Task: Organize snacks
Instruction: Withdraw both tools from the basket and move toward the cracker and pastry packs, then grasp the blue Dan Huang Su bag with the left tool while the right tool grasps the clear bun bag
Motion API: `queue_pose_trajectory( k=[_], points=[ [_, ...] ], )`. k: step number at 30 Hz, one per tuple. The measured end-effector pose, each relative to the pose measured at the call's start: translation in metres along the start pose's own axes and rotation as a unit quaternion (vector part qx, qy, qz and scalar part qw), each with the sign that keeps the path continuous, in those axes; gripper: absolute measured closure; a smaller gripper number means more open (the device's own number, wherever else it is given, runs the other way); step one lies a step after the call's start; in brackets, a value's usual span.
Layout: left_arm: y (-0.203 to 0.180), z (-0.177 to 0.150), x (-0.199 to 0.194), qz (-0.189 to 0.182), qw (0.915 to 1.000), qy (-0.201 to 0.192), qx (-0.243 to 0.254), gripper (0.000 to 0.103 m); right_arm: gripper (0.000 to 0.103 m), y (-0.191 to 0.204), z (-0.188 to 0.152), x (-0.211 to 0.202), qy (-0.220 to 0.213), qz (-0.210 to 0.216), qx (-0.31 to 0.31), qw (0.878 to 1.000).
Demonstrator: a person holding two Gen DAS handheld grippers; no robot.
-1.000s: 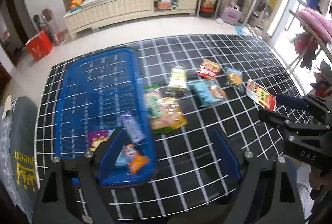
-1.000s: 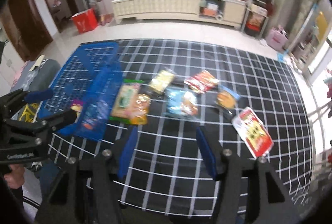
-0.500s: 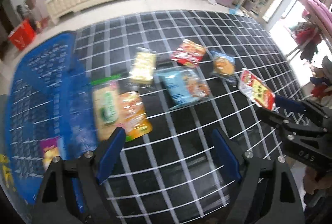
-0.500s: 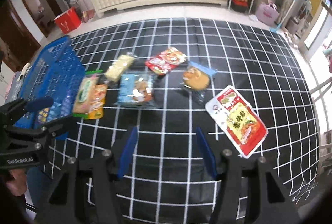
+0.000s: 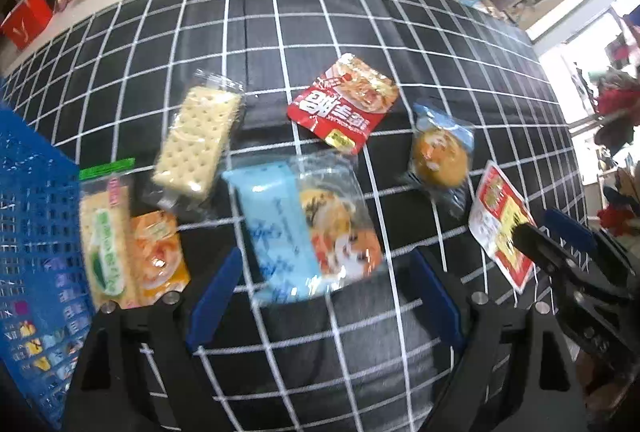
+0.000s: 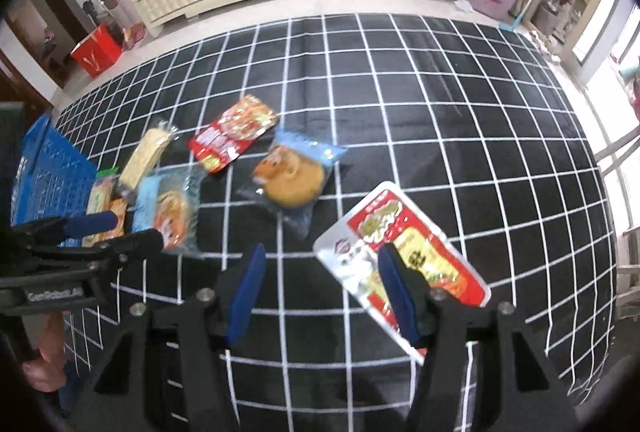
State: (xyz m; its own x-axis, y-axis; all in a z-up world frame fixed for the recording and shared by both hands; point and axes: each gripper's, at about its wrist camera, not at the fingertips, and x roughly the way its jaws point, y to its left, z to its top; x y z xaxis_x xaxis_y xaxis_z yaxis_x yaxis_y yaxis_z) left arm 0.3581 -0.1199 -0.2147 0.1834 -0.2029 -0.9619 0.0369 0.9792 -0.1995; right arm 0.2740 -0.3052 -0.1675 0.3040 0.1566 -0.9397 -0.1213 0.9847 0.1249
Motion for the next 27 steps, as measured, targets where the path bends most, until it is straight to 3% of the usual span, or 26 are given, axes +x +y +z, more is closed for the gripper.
queue_pose_trajectory(
  k=[5, 9, 13, 16, 22, 27],
  points=[
    [-0.006, 0.014, 0.023, 0.053, 0.9985, 0.012, 0.005, 0.019, 0.040, -0.005, 0.007, 0.010, 0.003, 0.007, 0.002, 1.000],
    [0.008, 0.018, 0.031, 0.046, 0.9984, 0.016, -0.030, 0.019, 0.040, -0.004, 0.013, 0.017, 0.007, 0.012, -0.001, 1.000],
    [0.015, 0.021, 0.038, 0.040, 0.9981, 0.031, -0.036, 0.019, 0.040, -0.002, 0.021, 0.025, 0.012, 0.019, 0.003, 1.000],
    [0.016, 0.024, 0.050, 0.045, 0.9973, 0.044, -0.038, 0.019, 0.040, 0.002, 0.029, 0.035, 0.025, 0.028, 0.002, 0.999],
    [0.012, 0.029, 0.060, 0.073, 0.9963, 0.033, -0.030, 0.020, 0.040, 0.008, 0.041, 0.053, 0.051, 0.042, 0.027, 0.997],
    [0.005, 0.034, 0.060, 0.082, 0.9959, 0.026, -0.028, 0.038, 0.040, 0.015, 0.048, 0.068, 0.067, 0.046, 0.043, 0.996]
  ],
)
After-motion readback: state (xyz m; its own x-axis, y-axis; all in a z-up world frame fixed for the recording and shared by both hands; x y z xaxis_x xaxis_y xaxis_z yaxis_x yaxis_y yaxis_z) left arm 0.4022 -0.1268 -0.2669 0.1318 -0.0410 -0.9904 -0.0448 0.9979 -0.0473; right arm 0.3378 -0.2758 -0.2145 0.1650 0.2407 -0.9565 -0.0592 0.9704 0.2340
